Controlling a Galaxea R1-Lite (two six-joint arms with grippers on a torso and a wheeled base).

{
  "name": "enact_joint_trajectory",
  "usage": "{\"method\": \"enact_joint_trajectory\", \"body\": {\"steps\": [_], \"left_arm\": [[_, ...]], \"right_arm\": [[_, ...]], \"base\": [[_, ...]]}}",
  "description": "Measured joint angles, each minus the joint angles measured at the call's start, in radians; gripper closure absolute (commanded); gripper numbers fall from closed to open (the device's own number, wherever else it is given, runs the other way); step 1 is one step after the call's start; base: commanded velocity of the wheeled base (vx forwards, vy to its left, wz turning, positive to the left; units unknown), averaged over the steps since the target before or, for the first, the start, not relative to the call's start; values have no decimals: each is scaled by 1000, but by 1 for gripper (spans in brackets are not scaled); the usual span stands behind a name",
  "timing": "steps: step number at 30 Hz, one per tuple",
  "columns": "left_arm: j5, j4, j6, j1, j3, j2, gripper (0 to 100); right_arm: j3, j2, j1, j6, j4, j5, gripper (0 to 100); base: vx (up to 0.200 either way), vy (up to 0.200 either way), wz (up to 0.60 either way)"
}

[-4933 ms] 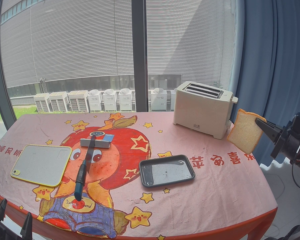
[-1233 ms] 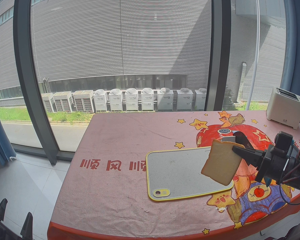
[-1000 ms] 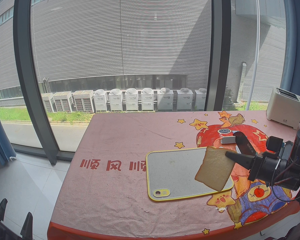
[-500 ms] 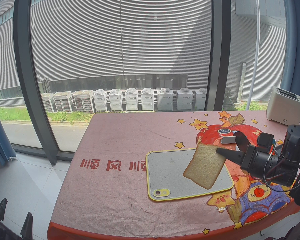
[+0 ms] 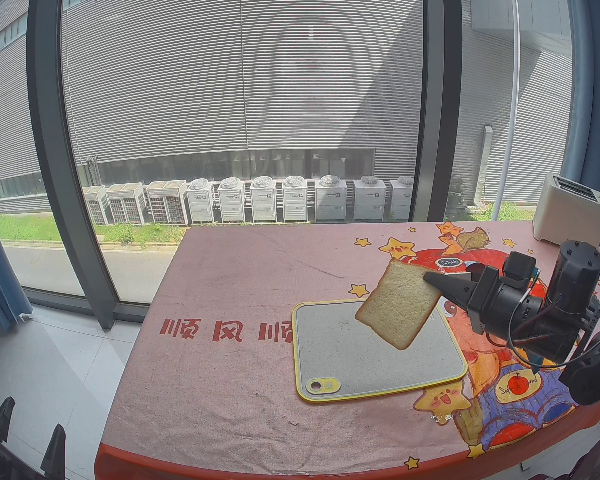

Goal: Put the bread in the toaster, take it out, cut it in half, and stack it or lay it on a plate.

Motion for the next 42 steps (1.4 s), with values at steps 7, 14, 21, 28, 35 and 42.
{"method": "enact_joint_trajectory", "body": {"steps": [7, 14, 21, 28, 35, 42], "left_arm": [[0, 0, 0, 0, 0, 0, 0], [0, 0, 0, 0, 0, 0, 0], [0, 0, 0, 0, 0, 0, 0], [0, 0, 0, 0, 0, 0, 0], [0, 0, 0, 0, 0, 0, 0], [0, 0, 0, 0, 0, 0, 0]], "right_arm": [[25, 119, 8, 0, -220, -69, 100], [53, 188, 33, -3, -252, -83, 100], [57, 207, 49, -5, -252, -110, 100], [63, 227, 54, -30, -295, -119, 100], [83, 241, 58, -54, -354, -120, 100], [84, 279, 57, -88, -357, -145, 100]], "base": [[0, 0, 0], [0, 0, 0], [0, 0, 0], [0, 0, 0], [0, 0, 0], [0, 0, 0]]}}
